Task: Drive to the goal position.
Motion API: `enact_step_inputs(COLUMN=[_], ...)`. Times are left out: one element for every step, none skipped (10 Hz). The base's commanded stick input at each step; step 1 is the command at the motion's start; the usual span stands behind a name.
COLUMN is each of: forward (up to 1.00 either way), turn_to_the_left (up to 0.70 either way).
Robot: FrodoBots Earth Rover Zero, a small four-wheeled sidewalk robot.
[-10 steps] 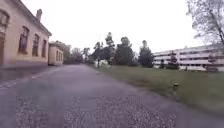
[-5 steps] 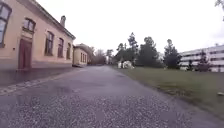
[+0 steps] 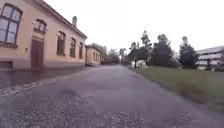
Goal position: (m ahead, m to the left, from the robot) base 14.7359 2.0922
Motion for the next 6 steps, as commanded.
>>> enact_step_inputs(forward=[1.00,1.00,1.00,1.00,1.00,1.00], turn_to_the_left=[0.00,0.00,0.00,0.00,0.00,0.00])
